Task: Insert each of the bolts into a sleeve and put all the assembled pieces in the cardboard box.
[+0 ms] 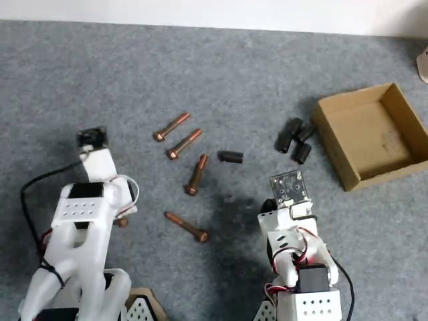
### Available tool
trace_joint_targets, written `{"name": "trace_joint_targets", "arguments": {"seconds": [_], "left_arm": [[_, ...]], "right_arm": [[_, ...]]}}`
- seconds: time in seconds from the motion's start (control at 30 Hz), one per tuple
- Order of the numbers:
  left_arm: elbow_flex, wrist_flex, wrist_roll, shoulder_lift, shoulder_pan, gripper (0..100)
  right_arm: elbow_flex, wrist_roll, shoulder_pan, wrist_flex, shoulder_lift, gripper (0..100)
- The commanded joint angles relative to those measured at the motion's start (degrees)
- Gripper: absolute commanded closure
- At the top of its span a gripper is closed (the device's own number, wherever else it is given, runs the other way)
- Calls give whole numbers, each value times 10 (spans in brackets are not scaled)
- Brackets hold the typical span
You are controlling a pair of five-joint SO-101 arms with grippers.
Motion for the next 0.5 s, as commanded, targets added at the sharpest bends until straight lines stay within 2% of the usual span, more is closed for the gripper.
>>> {"name": "trace_joint_targets", "arguments": {"seconds": [0.0, 0.1, 0.17, 0.47], "left_arm": [[-28, -66, 144, -13, -28, 993], [-22, -120, 234, -13, -69, 991], [-18, -123, 287, -13, -91, 990], [-16, -123, 402, -13, -106, 989]], "right_arm": [[59, -4, -4, -11, -6, 988], [59, -4, -4, -11, -6, 988], [59, -4, -4, -11, -6, 988], [59, -2, -4, -11, -6, 988]]}}
